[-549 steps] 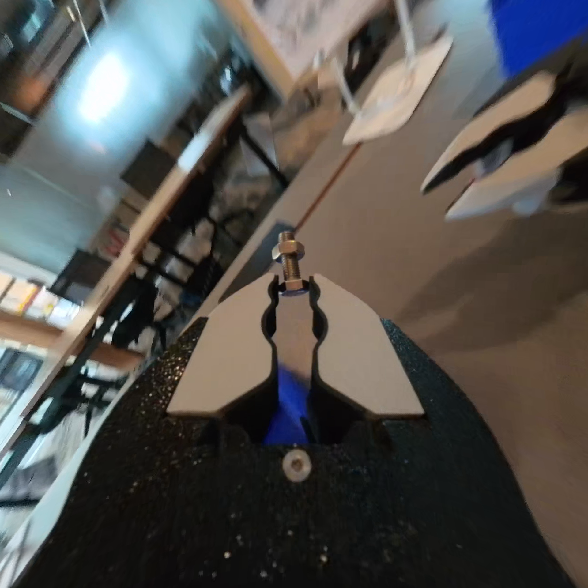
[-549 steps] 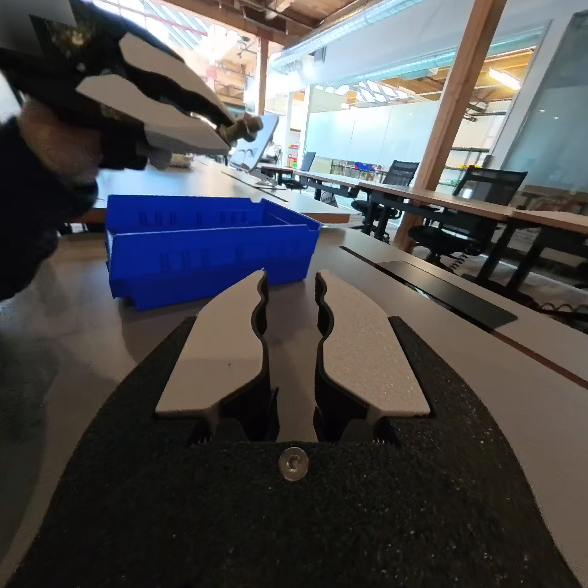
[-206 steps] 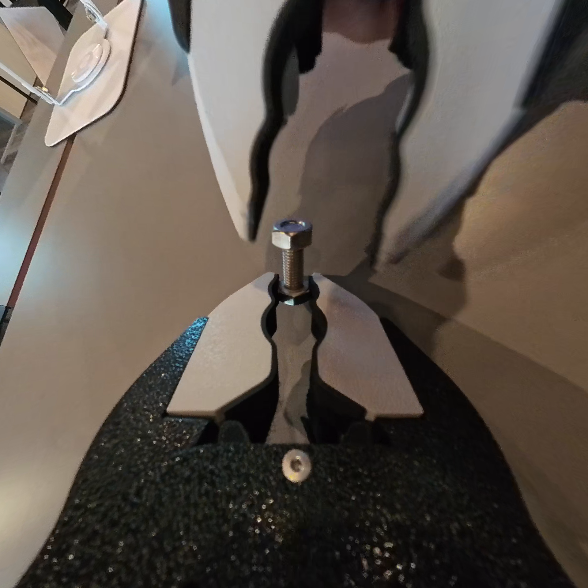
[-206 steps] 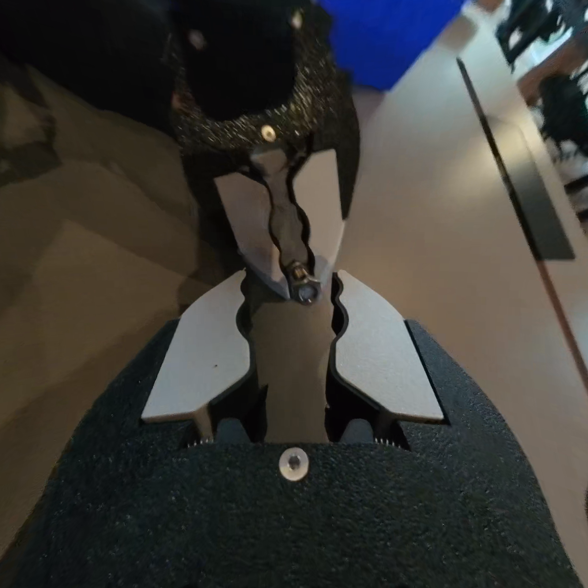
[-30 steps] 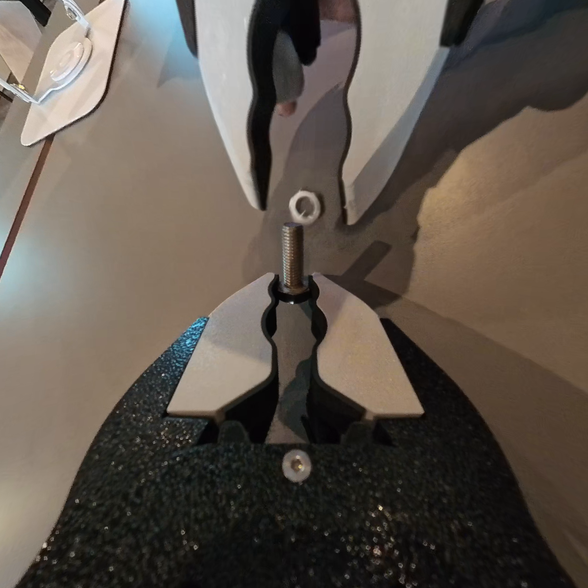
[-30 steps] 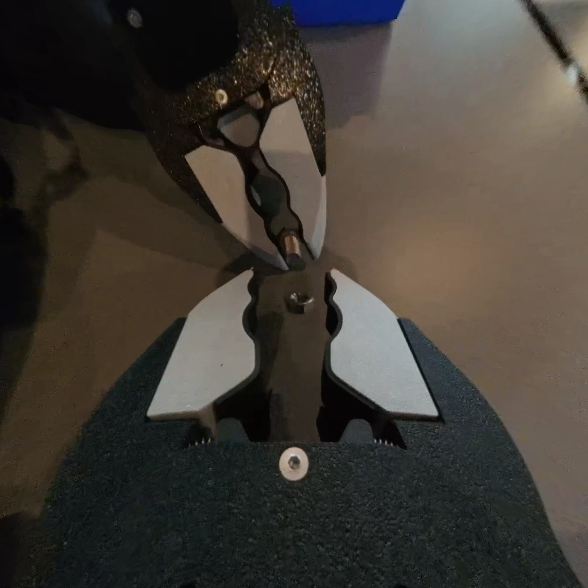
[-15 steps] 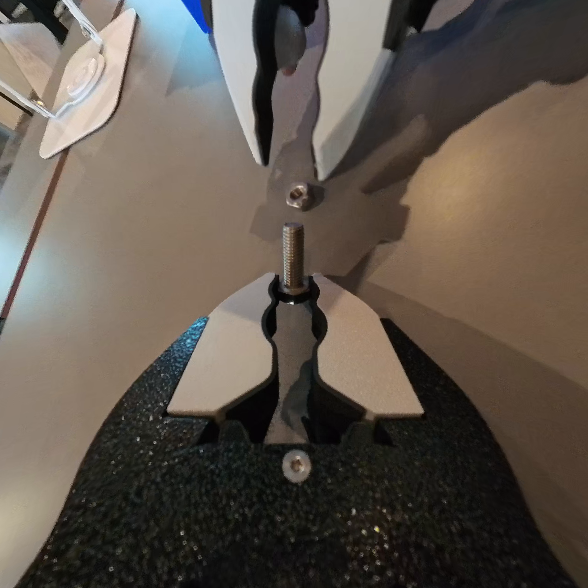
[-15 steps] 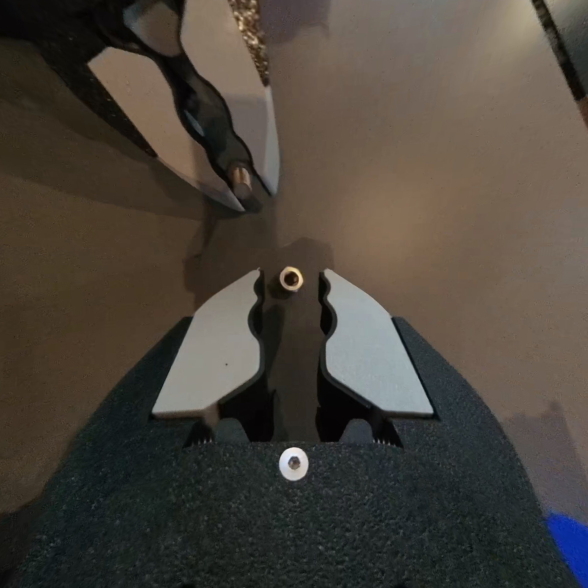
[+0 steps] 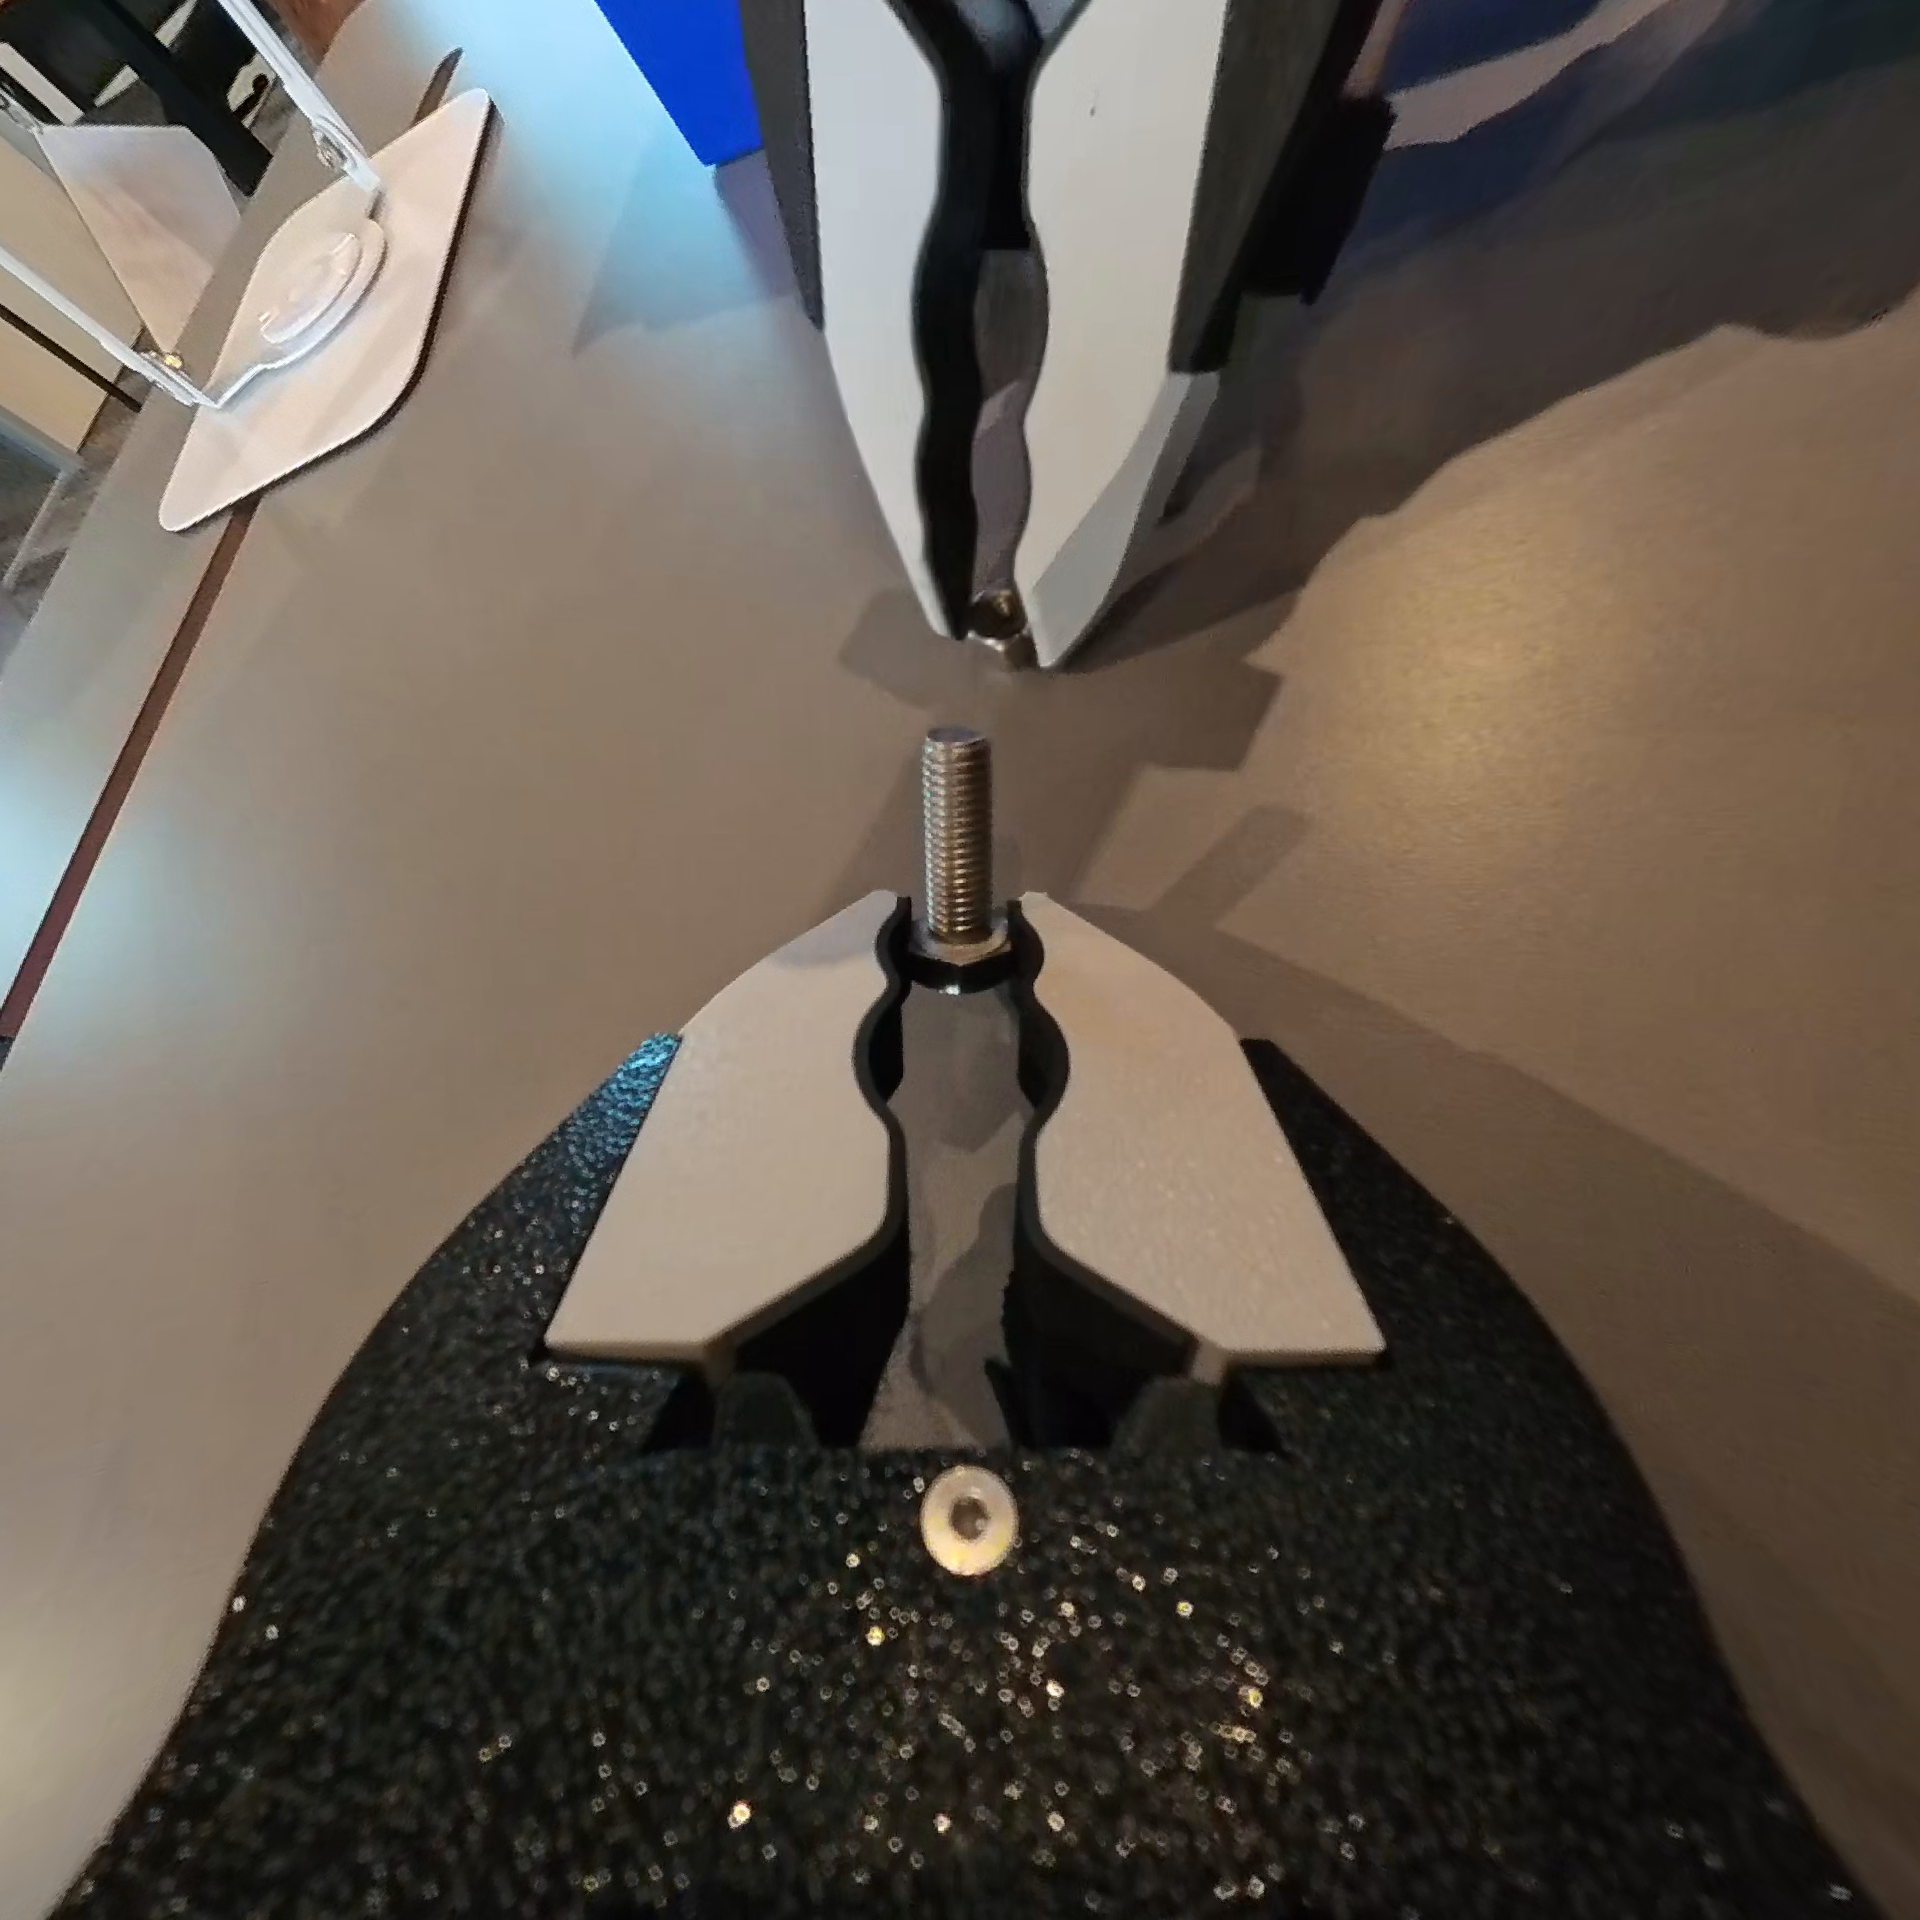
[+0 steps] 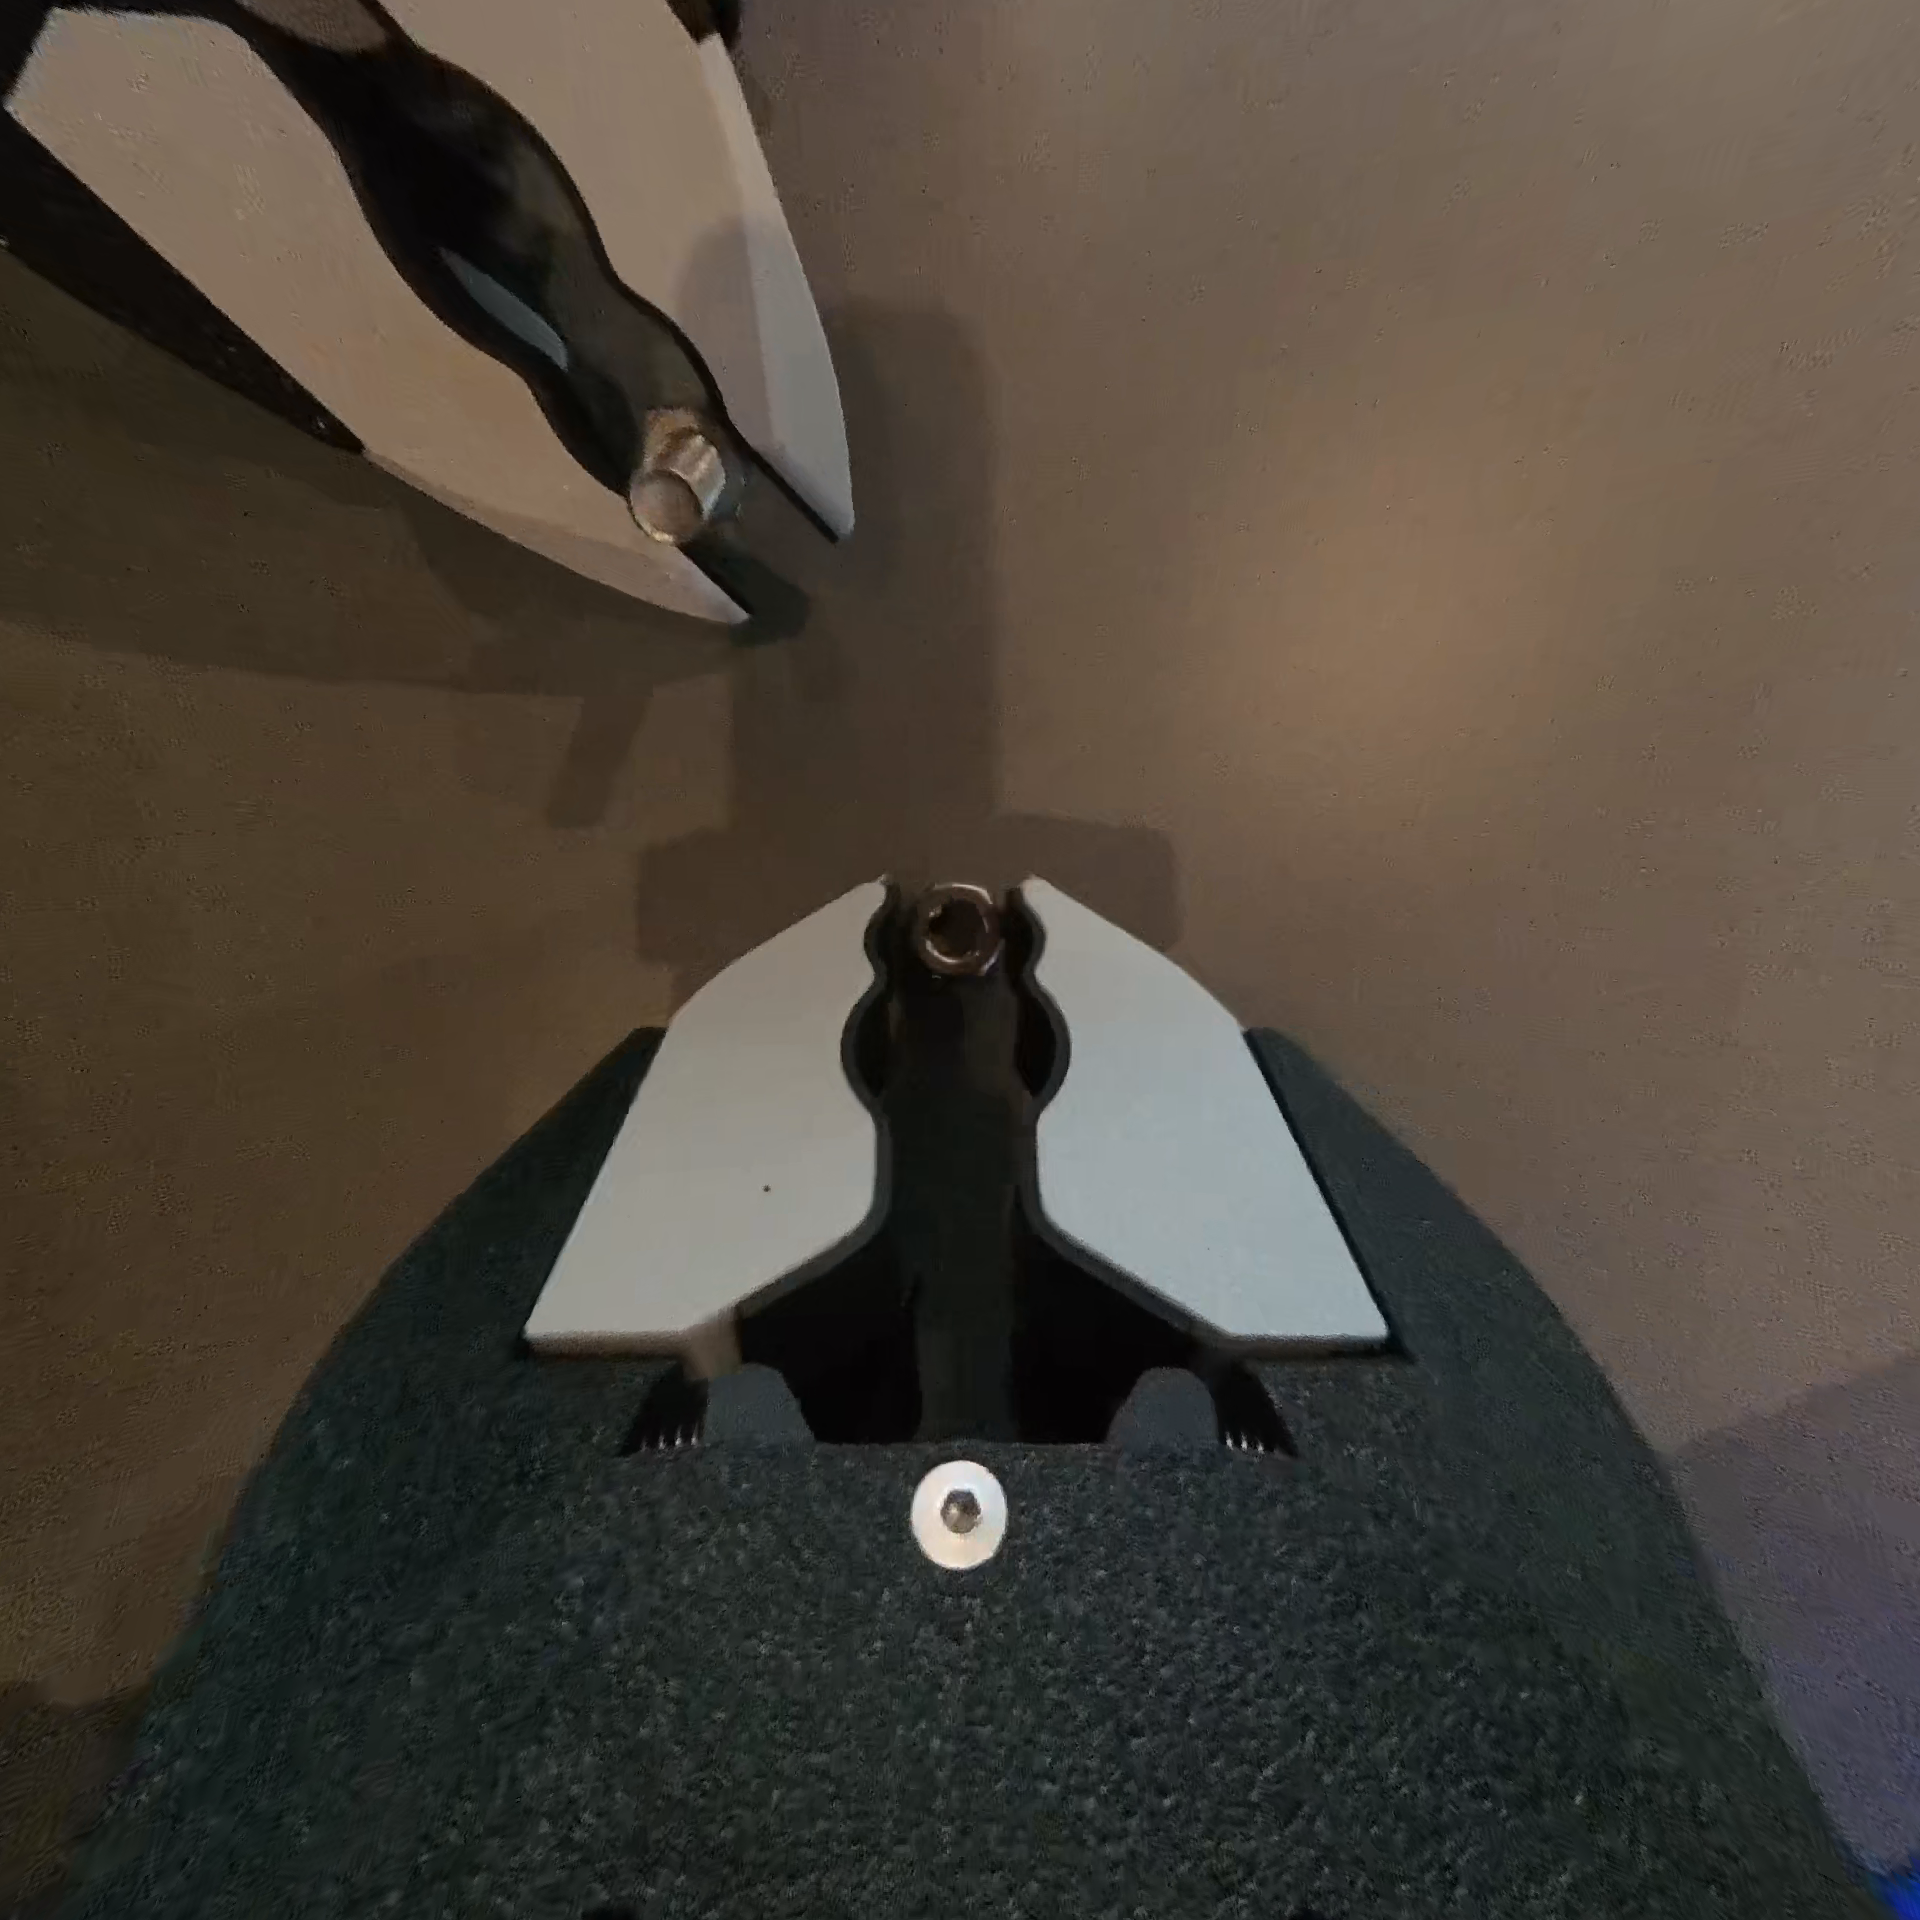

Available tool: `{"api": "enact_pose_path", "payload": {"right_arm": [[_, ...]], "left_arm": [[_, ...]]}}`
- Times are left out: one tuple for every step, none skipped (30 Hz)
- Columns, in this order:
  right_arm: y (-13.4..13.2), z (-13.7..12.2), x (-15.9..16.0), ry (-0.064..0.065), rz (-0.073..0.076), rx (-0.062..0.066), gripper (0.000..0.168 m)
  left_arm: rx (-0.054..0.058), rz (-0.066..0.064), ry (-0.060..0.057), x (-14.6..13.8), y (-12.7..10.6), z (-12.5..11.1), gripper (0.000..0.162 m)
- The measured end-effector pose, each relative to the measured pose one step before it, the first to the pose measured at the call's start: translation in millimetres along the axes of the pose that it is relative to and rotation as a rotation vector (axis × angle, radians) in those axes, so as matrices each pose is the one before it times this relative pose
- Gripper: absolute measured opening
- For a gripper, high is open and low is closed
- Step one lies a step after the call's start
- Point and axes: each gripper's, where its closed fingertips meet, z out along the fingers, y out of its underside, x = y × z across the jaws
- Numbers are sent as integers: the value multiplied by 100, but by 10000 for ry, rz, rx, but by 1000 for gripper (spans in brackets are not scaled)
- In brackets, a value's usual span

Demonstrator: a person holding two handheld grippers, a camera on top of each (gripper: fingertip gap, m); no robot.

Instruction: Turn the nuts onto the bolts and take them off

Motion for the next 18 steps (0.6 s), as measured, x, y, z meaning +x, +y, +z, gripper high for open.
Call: {"api": "enact_pose_path", "payload": {"right_arm": [[39,-23,33,71,-131,-58,19],[-40,-109,-54,54,-202,-24,18],[-156,-222,-122,74,-241,2,18],[-353,-442,-104,169,-279,88,18],[-554,-712,-93,278,-271,152,18],[-697,-990,-200,276,-255,211,18],[-735,-1286,-184,333,-230,193,18],[-589,-1677,115,531,-283,91,18],[-318,-2106,695,795,-290,6,18],[60,-2419,1285,910,-119,-32,18],[545,-2524,1775,909,186,-106,18],[1120,-2380,2116,864,410,-256,18],[1721,-2046,2281,814,466,-441,18],[2267,-1495,2130,610,532,-612,18],[2576,-850,1819,364,588,-737,18],[2572,-244,1385,120,515,-727,17],[2522,242,991,-79,436,-742,18],[2259,586,704,-164,355,-668,18]], "left_arm": [[-1,-3,3,-2,7,-2,17],[0,-1,2,4,0,0,17],[4,7,-1,14,6,-6,17],[2,7,1,8,-3,-6,17],[1,4,-2,7,-3,-6,17],[2,1,-3,0,1,-7,17],[0,-1,-2,11,-1,-6,17],[1,1,-4,2,11,-2,17],[0,-1,-2,-2,0,0,17],[-3,-8,3,6,0,6,17],[-5,-11,6,4,7,3,17],[-2,-7,7,6,8,-3,17],[-2,-3,5,5,-2,7,17],[-5,-1,3,1,2,5,17],[-5,-2,1,6,14,2,17],[-1,0,0,0,1,-1,17],[-3,3,1,7,-1,-1,17],[-1,2,-1,-3,1,0,17]]}}
